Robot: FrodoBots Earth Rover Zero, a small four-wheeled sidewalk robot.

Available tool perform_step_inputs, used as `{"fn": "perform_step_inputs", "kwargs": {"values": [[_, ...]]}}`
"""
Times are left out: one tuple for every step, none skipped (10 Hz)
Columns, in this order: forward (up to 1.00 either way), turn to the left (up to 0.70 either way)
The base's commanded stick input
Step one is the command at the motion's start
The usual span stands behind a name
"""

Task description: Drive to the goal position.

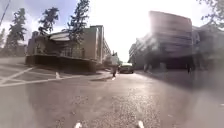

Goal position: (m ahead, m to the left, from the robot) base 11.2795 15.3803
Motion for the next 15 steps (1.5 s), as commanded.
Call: {"fn": "perform_step_inputs", "kwargs": {"values": [[0.70,0.00],[0.70,0.00],[0.70,0.00],[0.70,0.00],[0.70,0.00],[0.70,0.00],[0.70,0.00],[0.70,0.00],[0.70,0.00],[0.70,0.00],[0.70,0.00],[0.70,0.00],[0.70,0.00],[0.70,0.00],[0.70,0.00]]}}
